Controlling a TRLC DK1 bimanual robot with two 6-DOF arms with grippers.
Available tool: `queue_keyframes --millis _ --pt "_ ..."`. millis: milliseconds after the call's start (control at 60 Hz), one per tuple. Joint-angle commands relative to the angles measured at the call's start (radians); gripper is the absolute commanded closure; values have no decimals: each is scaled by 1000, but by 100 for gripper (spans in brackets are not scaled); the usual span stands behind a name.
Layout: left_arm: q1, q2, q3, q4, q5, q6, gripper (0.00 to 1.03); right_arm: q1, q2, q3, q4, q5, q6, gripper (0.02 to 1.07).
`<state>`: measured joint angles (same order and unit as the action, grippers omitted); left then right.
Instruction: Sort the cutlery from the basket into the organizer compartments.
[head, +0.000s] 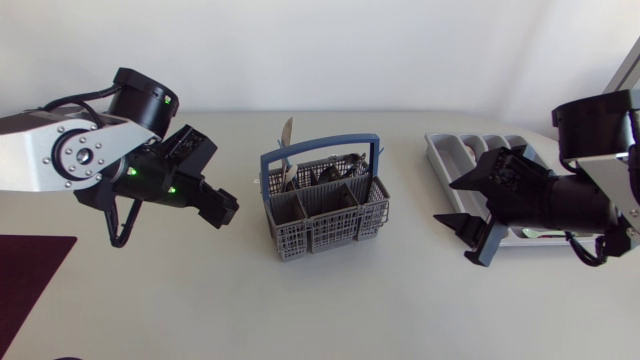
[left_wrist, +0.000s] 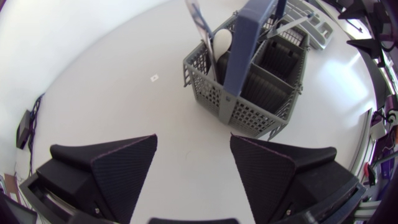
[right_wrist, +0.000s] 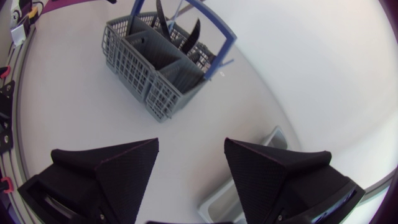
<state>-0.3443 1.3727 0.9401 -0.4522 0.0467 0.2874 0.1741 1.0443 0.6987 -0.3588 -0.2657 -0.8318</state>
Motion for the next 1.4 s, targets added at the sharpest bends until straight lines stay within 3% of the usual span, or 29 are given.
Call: queue_keyframes --millis 0,83,217,500,650,1383 --pt "-56 -61 -47 41 16 62 24 65 16 -22 35 -1 85 30" --pt "-137 -123 -103 130 16 85 29 104 45 -15 50 -4 109 30" --pt "-242 -153 -112 168 16 125 39 142 69 -22 80 -4 138 30" --pt "-360 -67 -106 328 7 223 39 157 48 -85 109 -21 146 30" --pt "-369 57 -92 466 -25 297 44 157 20 -125 123 -47 143 30" --pt "-381 333 17 754 -202 398 44 133 42 -182 192 -132 123 30"
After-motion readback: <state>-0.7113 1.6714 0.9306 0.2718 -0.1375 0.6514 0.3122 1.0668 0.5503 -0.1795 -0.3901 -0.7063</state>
